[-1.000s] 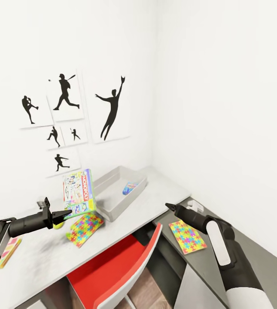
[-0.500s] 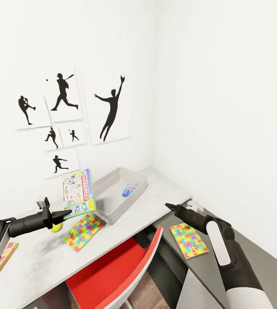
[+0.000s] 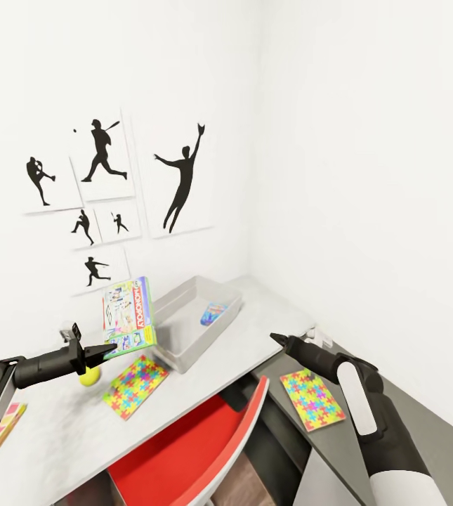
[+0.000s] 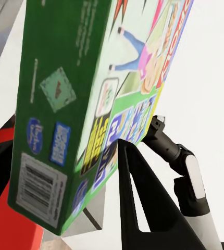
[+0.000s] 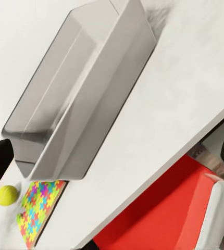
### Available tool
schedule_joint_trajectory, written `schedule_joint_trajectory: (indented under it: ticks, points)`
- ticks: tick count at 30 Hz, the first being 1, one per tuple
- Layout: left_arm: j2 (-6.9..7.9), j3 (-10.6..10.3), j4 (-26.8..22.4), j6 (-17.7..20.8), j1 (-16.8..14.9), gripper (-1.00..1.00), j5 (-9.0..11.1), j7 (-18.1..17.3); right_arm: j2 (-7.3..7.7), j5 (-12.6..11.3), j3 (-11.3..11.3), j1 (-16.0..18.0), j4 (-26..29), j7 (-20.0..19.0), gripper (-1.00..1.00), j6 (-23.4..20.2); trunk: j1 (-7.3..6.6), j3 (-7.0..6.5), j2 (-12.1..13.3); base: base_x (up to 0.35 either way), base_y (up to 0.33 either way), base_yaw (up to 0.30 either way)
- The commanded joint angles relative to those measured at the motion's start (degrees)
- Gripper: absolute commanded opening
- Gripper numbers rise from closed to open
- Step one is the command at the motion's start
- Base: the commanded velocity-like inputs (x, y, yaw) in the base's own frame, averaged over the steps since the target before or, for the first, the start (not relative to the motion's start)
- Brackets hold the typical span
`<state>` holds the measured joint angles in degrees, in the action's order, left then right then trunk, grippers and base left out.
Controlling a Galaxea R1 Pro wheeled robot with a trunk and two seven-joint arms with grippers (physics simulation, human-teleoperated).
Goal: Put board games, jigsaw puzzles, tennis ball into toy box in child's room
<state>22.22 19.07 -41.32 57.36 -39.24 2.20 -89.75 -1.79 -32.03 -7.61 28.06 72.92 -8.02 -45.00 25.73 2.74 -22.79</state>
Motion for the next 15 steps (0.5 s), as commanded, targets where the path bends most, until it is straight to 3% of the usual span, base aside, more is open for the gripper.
schedule_joint_trajectory:
  ticks: [1,15]
  points:
    - [0.01,0.0,0.01,0.6,-0.05,-1.0,-0.02,-0.25,-0.08,0.3,-0.21,0.06,0.03,-0.42,1.0,-0.36,0.06,0.13,-0.13,0.153,0.048,0.0]
    - [0.01,0.0,0.01,0.57,-0.05,-1.0,0.0,-0.25,-0.09,0.3,-0.21,0.07,0.03,-0.42,1.0,-0.36,0.06,0.13,-0.13,0.089,0.029,0.0]
